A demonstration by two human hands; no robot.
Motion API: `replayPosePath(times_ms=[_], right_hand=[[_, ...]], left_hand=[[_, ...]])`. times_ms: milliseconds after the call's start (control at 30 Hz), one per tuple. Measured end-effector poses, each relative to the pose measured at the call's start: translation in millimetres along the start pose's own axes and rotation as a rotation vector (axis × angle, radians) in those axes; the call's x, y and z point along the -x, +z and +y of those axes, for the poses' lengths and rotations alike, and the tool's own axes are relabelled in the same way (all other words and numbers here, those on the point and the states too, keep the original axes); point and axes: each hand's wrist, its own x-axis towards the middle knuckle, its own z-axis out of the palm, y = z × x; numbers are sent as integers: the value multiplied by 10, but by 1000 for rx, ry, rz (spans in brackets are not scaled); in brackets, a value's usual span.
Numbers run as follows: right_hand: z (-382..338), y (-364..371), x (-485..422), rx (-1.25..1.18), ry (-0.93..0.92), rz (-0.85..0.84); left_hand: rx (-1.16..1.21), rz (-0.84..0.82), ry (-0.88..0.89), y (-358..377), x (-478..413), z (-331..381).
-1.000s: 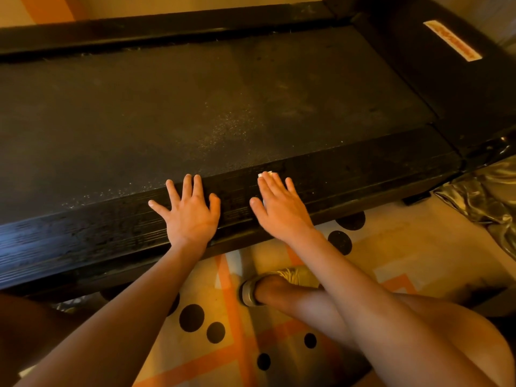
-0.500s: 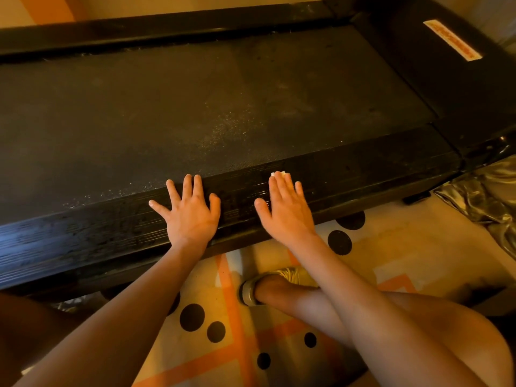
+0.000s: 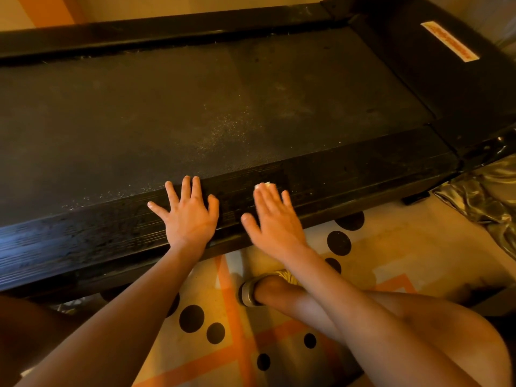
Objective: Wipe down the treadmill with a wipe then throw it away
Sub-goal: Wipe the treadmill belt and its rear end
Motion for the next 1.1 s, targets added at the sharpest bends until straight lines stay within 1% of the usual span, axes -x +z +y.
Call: replayPosePath(times_ms=[67, 133, 200, 267, 333, 467, 533, 600, 667, 733, 767, 900, 967, 1100], right_hand=[[-159, 83, 144, 2, -114, -32], [-77, 78, 137, 25, -147, -11], [147, 6, 24, 31, -61, 10], [332, -59, -42, 5, 77, 40], [261, -31, -3, 13, 111, 47], [-200, 184, 282, -24, -77, -4], [-107, 193, 283, 16, -128, -2], [163, 142, 199, 67, -84, 48], [427, 55, 126, 87, 45, 91], [432, 36, 128, 82, 123, 88], [320, 62, 158, 63, 103, 75], [-133, 221, 363, -25, -92, 10], [-73, 211, 325, -18, -111, 9], [111, 58, 71, 53, -86, 14]], left_hand=[[-2, -2, 0, 5, -1, -6], [-3, -4, 2, 3, 0, -3], [1, -5, 3, -1, -3, -1], [7, -5, 6, -4, -3, 0], [12, 0, 5, -2, 0, 1], [7, -1, -1, -3, -4, -8], [1, -1, 1, -5, 3, -2], [4, -2, 3, -6, 7, 0], [6, -1, 8, -3, 4, -2], [9, 4, 9, -3, 5, -2], [12, 5, 9, -4, 5, -7], [2, 12, 9, -3, 9, -10], [1, 13, 9, 1, 11, -12], [6, 21, 8, 8, -4, 1]])
